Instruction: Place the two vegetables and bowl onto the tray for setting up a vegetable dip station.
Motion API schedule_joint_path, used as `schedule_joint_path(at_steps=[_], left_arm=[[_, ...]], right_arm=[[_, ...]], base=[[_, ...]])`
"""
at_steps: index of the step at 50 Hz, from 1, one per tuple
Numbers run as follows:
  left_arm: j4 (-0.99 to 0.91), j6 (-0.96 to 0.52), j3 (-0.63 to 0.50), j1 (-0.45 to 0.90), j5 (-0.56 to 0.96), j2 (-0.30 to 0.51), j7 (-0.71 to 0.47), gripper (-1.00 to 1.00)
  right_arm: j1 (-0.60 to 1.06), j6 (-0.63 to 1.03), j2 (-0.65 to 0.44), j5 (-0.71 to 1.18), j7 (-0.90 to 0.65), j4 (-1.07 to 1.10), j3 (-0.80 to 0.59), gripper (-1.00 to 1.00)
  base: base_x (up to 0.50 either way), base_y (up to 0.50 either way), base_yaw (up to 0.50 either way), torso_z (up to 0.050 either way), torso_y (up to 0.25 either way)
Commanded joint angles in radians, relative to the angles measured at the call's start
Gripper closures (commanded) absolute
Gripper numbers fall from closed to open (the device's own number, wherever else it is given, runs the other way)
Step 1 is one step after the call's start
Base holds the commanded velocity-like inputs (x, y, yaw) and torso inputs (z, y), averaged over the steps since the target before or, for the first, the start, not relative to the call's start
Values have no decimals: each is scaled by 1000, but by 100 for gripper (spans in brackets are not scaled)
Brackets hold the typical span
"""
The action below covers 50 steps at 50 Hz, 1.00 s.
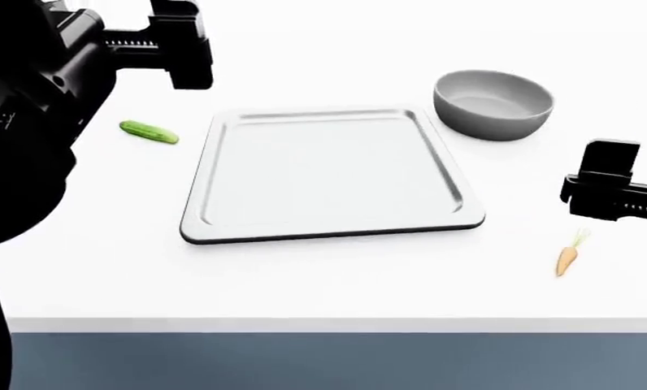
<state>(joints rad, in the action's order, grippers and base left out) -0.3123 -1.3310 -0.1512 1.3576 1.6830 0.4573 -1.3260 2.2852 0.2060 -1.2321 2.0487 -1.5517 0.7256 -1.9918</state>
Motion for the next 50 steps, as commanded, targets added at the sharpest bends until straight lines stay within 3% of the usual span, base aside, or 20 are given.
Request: schedule_joint_path(at_steps=[1, 11, 28, 50], left_arm=[[-2, 10, -14, 0, -1, 5, 3, -100], [-5, 18, -26, 0, 5, 9, -1, -100], [-5, 31, -46, -2, -5, 14, 15, -100], [-8, 48, -65, -1, -1, 24, 16, -100]], right_arm=[[71, -195, -108, 12, -19, 104, -272, -100], [71, -366, -25, 0, -19, 156, -389, -100], [70, -720, 223, -1, -18, 204, -580, -100], [-54, -685, 346, 134, 117, -35, -513, -100]], base=[[0, 0, 0, 0, 0], [0, 0, 0, 0, 0], [0, 0, 0, 0, 0], [0, 0, 0, 0, 0]])
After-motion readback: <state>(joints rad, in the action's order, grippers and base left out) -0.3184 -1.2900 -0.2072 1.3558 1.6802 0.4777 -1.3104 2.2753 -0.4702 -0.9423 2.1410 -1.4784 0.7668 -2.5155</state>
